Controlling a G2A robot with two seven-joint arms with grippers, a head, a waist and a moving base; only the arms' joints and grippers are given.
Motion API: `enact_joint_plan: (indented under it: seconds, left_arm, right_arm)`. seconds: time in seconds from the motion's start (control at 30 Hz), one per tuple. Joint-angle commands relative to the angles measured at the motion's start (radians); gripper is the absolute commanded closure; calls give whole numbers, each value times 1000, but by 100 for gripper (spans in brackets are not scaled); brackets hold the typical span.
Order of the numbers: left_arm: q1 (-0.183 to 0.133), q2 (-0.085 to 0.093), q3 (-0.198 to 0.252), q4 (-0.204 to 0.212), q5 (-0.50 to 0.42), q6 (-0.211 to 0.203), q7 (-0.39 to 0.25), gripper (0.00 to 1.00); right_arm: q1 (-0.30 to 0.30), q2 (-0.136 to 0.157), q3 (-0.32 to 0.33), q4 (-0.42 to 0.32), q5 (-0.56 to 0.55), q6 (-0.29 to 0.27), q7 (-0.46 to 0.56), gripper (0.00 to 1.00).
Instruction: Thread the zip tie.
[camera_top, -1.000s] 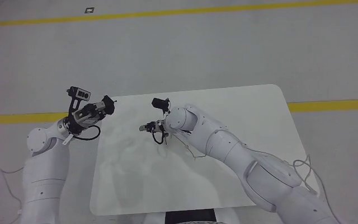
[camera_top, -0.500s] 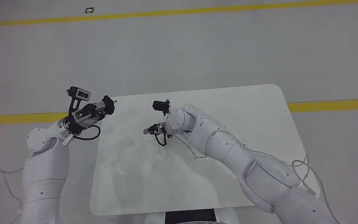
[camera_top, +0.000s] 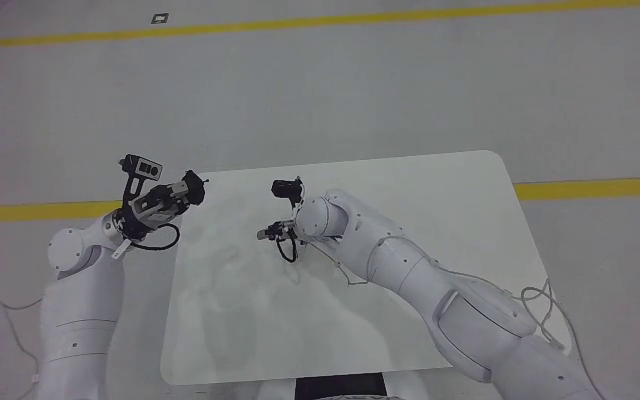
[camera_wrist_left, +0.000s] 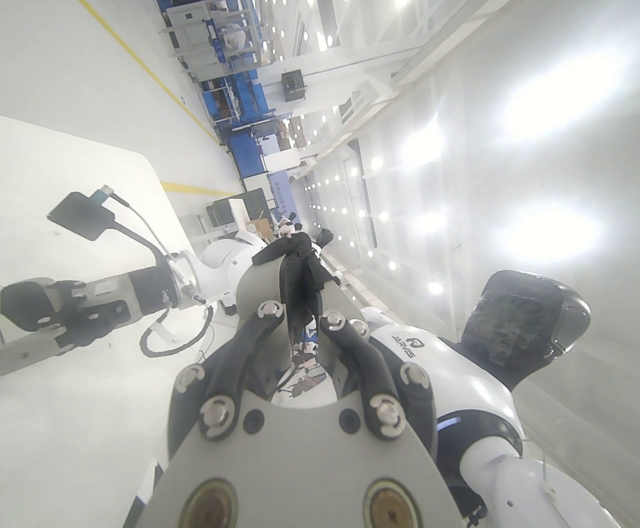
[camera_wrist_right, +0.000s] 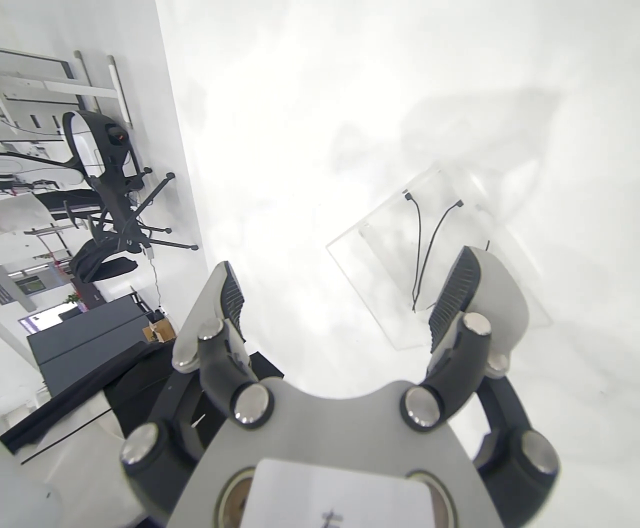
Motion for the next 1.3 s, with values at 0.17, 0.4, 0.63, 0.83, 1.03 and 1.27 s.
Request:
enact_joint_plan:
  seconds: [0.17,0.4,0.63,0.83,1.03,1.27]
  left_arm:
    - [0,0,0,0,0,0,0,100]
    - [0,0,0,0,0,0,0,100]
    - [0,0,0,0,0,0,0,100]
    - [0,0,0,0,0,0,0,100]
    - [0,0,0,0,0,0,0,100]
    - [0,0,0,0,0,0,0,100]
  right_arm:
    - [-3,-3,13,-7,-43,0,21,53]
    - [-4,-11,27,9,-90,0,29,71]
    - [-9,-24,39,39,-137,0,33,73]
    - [-13,-41,49,73,-180,0,28,76]
    - [-11,-65,49,115,-236,0,23,78]
    - [-9,-93,58,160,-271,0,19,84]
